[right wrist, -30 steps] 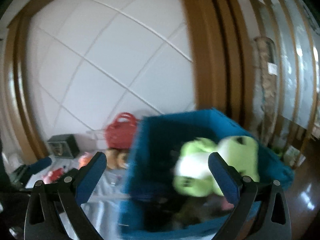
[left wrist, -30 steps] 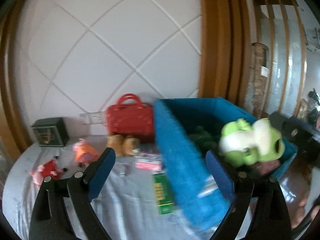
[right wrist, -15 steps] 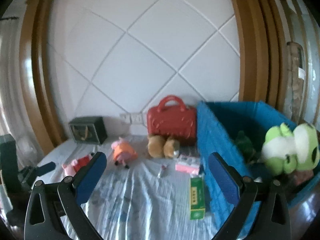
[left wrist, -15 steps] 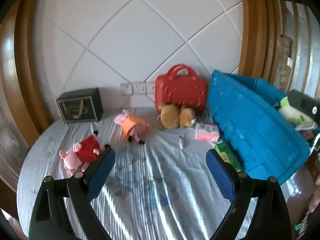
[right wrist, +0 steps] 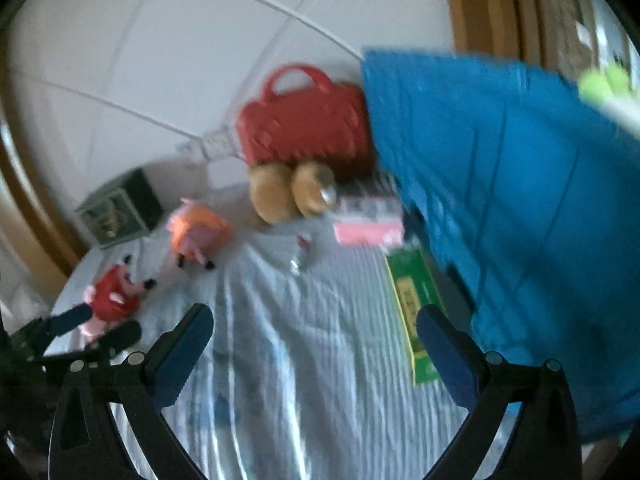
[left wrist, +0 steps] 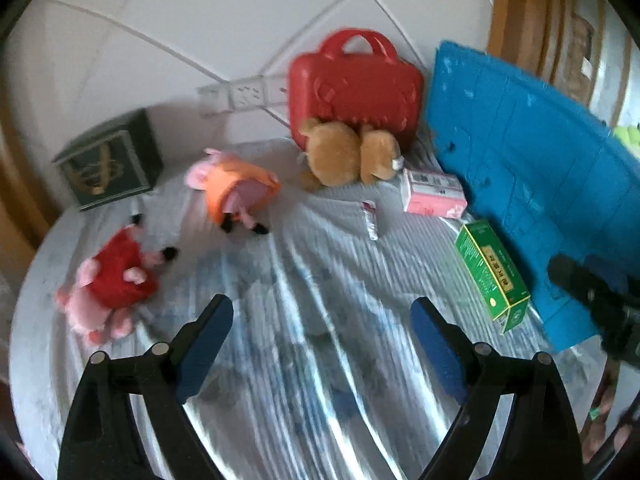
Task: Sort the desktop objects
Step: 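Move both tools back toward the ointment tube and green medicine box, then grasp the ointment tube with the left tool while the right tool grasps the green medicine box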
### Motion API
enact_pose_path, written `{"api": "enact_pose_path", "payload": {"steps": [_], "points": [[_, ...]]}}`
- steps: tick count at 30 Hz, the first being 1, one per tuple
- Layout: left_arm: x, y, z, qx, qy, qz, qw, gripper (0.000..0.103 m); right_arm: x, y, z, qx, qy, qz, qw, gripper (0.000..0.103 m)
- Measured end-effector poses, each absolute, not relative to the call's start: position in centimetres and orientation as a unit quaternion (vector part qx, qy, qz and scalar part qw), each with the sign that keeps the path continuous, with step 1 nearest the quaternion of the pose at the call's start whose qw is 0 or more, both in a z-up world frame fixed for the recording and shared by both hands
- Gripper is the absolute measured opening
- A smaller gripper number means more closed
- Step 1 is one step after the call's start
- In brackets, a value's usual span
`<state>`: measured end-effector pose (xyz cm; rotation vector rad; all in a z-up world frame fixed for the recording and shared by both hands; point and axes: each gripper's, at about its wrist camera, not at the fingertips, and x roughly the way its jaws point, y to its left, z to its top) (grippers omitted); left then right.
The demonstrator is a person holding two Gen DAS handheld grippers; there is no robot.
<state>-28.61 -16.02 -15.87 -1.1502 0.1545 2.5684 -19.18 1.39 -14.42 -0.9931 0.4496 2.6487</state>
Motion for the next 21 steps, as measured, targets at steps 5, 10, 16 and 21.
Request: {"api": "enact_pose_path", "payload": {"steps": [5,10,16,21], "points": [[-33.4,-14.0,-20.8,-0.427,0.086,0.874,0.217,0.091,-17.5,2.4,-19.0,-0.325,0.203,0.891,0.243,0.103],[-37.8,-10.7,-25.2,-0.432,0.102,0.856,0.265,0.091,-17.1,4.8,-23.9,-0.337,0.236,0.853,0.321,0.103],[-43.7,-5.7,-29.6,-0.446,0.106,0.842,0.286,0.087,-18.7,8.3,-28.3,-0.346,0.237,0.826,0.377,0.103],[-48.4,-2.8,-31.8,-0.466,0.098,0.835,0.275,0.082,-20.4,10.3,-30.0,-0.358,0.232,0.818,0.386,0.103]]}}
